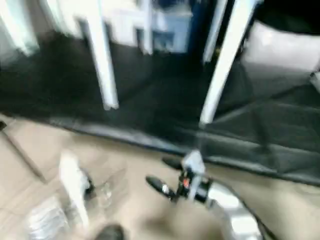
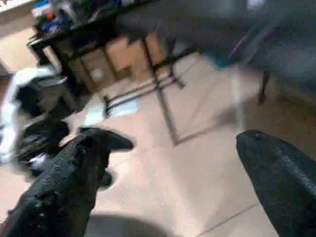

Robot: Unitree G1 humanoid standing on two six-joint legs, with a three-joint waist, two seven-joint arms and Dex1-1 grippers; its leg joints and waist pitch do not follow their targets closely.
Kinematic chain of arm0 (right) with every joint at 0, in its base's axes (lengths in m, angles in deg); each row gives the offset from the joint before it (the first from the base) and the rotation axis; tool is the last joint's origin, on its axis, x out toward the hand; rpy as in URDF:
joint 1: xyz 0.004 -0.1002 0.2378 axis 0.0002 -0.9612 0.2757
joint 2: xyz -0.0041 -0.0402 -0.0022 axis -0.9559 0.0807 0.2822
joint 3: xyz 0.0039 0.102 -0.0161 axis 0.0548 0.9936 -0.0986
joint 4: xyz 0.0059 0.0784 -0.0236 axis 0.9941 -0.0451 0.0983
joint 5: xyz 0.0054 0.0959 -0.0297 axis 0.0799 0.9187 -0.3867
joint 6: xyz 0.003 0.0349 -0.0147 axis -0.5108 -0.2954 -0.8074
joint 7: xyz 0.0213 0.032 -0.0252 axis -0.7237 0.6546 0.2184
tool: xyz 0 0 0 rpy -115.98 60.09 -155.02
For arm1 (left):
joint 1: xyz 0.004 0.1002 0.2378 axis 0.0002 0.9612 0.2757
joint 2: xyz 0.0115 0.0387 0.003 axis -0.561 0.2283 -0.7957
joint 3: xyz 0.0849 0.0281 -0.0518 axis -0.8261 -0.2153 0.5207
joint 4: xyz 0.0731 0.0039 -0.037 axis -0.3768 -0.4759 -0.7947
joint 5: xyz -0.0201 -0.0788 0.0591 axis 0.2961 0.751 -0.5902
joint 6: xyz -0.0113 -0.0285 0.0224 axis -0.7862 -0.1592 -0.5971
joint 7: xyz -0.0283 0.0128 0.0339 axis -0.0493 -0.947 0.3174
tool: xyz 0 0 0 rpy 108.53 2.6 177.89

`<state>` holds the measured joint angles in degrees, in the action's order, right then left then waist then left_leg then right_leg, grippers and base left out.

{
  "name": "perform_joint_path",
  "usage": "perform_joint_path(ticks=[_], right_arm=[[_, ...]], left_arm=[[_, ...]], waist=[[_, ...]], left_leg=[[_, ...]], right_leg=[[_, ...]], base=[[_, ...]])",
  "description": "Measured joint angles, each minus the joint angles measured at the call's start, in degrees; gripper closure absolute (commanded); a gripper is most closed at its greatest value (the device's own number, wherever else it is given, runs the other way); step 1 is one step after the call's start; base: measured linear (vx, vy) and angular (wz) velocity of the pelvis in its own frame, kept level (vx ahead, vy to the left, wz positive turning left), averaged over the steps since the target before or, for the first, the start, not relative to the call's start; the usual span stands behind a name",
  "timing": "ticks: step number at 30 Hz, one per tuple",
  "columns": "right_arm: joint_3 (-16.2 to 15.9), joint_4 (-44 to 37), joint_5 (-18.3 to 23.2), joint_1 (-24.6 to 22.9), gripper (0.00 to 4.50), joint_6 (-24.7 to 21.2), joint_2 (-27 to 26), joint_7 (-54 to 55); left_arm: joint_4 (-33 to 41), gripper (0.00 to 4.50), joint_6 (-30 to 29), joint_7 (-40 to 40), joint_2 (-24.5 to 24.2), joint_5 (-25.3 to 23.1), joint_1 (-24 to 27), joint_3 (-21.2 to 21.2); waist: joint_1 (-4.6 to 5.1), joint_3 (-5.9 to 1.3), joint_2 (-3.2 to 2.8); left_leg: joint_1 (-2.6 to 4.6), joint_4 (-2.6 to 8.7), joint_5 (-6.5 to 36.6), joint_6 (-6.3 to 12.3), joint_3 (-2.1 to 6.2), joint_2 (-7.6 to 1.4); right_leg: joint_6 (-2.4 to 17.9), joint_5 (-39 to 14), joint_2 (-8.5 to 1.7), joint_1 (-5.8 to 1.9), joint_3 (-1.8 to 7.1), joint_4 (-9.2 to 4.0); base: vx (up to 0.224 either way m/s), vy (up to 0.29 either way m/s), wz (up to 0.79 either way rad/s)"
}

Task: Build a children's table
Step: Flip table

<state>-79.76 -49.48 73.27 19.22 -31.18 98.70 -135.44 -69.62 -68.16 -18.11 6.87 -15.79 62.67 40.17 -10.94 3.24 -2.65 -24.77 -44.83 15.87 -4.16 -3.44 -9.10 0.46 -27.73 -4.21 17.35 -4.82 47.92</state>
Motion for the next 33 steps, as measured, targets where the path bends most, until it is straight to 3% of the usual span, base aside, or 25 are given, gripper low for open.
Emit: perform_joint_path(ticks=[1, 2, 4, 5, 9, 12, 16, 23, 33], right_arm=[[0.01, 5.4, -1.21, 2.12, 0.0, 0.51, -1.37, 1.79], [0.2, 11.51, -2.81, 5.0, 0.0, 0.6, -2.71, 4.98], [1.2, 20.85, -5.1, 8.9, 0.0, 1.25, -3.89, 12.53], [1.98, 25.0, -5.8, 10.22, 0.0, 1.59, -4.35, 16.81], [4.87, 35.17, -6.7, 10.84, 0.0, 0.28, -5.5, 28.17], [5.87, 42.2, -6.82, 11.02, 0.0, -0.06, -6.0, 34.28], [7.84, 49.0, -7.09, 10.96, 0.0, -0.64, -7.35, 40.07], [8.06, 52.75, -10.05, 11.33, 0.0, -6.55, -6.33, 44.81], [9.25, 54.46, -12.05, 11.05, 0.0, -7.96, -7.16, 44.24]], left_arm=[[-4.98, 0.09, -0.03, -2.28, 0.6, -0.83, -2.85, 0.66], [-10.74, 0.09, -0.21, -5.07, 1.64, -1.58, -6.21, 1.48], [-19.94, 0.09, 0.19, -10.97, 4.07, -2.73, -11.18, 2.85], [-24.54, 0.09, -0.03, -15.19, 4.82, -3.45, -13.84, 3.25], [-33.79, 0.09, -1.02, -24.26, 6.36, -4.03, -17.52, 5.1], [-36.32, 0.09, -2.62, -24.68, 6.39, -4.22, -17.79, 5.12], [-41.22, 0.09, -2.64, -26.01, 7.74, -6.59, -20.14, 5.04], [-45.55, 0.09, -3.7, -31.15, 10.07, -6.55, -20.89, 6.63], [-49.88, 0.09, -4.73, -32.59, 11.75, -7.73, -20.98, 8.19]], waist=[[0.84, 0.03, 0.18], [2.04, -0.25, 0.41], [4.22, -1.11, 0.87], [5.03, -1.31, 0.63], [7.96, -1.47, 0.66], [8.68, -1.39, 0.38], [8.49, -1.29, 0.1], [8.29, -1.24, 0.15], [7.35, -0.95, 0.45]], left_leg=[[0.11, 1.44, -0.01, 0.0, -0.03, 0.03], [0.23, 3.47, -0.01, -0.01, -0.02, 0.23], [1.09, 6.39, -1.41, 0.69, -0.01, 1.09], [1.58, 7.65, -3.94, 1.56, -0.02, 1.31], [1.63, 9.23, -4.98, 2.02, -0.7, 1.55], [1.48, 9.9, -5.49, 2.07, -1.09, 1.42], [1.17, 10.59, -6.24, 2.63, -2.08, 0.95], [0.9, 10.58, -6.33, 2.79, -3.29, 0.66], [0.76, 10.69, -6.31, 2.83, -4.29, 0.66]], right_leg=[[0.84, 0.6, 0.32, -0.3, -0.02, -1.84], [2.56, 2.27, 0.75, -0.57, 0.02, -4.52], [2.81, 7.55, 0.29, -1.6, -0.33, -8.94], [1.16, 8.32, 0.0, -2.01, -0.56, -9.85], [-1.32, 9.55, -0.4, -2.22, -0.13, -11.66], [-1.62, 9.72, -0.42, -1.76, -0.01, -11.84], [-1.63, 9.73, -0.44, -0.96, 0.07, -11.72], [-1.74, 9.8, -0.51, -0.16, 0.83, -11.42], [-1.79, 9.9, -0.95, 0.5, 1.16, -11.42]], base=[[-0.066, 0.1, 0.01], [-0.039, 0.103, -0.04], [-0.033, 0.115, -0.09], [-0.033, 0.111, -0.08], [-0.015, 0.044, -0.02], [0.0, 0.0, 0.0], [0.0, 0.0, 0.0], [0.0, 0.0, 0.0], [0.0, 0.0, 0.0]])
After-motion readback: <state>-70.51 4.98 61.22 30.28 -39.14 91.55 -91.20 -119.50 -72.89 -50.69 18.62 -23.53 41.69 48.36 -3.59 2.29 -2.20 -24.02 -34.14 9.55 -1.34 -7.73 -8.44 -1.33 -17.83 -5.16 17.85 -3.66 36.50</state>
